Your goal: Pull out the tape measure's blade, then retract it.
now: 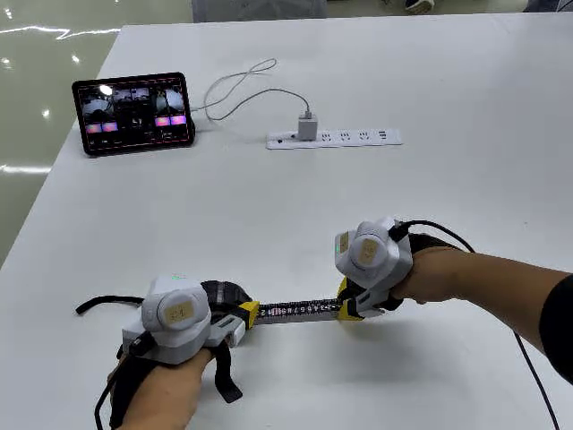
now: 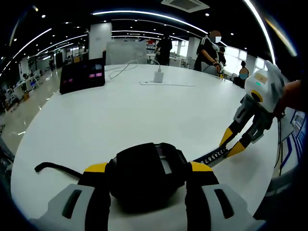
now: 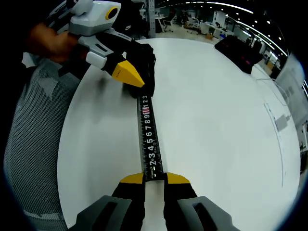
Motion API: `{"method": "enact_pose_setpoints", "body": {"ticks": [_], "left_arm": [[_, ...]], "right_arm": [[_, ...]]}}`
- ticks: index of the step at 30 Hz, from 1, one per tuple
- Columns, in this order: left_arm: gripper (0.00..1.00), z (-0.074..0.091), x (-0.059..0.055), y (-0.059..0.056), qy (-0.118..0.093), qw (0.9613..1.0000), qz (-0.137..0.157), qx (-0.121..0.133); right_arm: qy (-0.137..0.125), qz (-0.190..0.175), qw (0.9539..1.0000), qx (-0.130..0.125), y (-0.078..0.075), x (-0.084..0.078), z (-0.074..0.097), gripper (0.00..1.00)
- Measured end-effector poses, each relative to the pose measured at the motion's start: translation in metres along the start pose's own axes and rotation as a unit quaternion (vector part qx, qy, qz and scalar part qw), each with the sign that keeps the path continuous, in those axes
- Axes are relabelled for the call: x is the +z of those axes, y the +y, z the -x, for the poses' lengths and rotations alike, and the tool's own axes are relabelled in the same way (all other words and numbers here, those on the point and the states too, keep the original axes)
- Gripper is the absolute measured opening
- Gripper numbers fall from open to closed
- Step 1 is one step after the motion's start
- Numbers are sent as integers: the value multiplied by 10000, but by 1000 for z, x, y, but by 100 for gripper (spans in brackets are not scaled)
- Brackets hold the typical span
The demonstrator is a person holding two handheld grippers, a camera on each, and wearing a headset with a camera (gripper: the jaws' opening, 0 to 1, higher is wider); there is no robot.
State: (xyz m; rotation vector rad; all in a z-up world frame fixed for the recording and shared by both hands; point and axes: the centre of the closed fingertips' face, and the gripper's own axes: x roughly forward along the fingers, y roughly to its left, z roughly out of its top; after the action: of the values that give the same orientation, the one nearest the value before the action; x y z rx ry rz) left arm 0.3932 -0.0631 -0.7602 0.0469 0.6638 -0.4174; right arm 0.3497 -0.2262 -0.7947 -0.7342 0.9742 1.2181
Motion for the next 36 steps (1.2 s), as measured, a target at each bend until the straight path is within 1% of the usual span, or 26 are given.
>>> {"method": "enact_pose_setpoints", "body": {"ticks": [6,23,36], "left_arm": [[58,2,0,1,-35,9999,67,-89],[57,1,0,-1,-29,9999,85,-143],[57,1,0,0,-1,9999,92,-142]], "right_arm": [[-161,-141,9998,24,1,3,-1,10],[-225,-21,9997,87,2,10,-5,10],[-271,-37,9996,114,2,17,-8,10]]}}
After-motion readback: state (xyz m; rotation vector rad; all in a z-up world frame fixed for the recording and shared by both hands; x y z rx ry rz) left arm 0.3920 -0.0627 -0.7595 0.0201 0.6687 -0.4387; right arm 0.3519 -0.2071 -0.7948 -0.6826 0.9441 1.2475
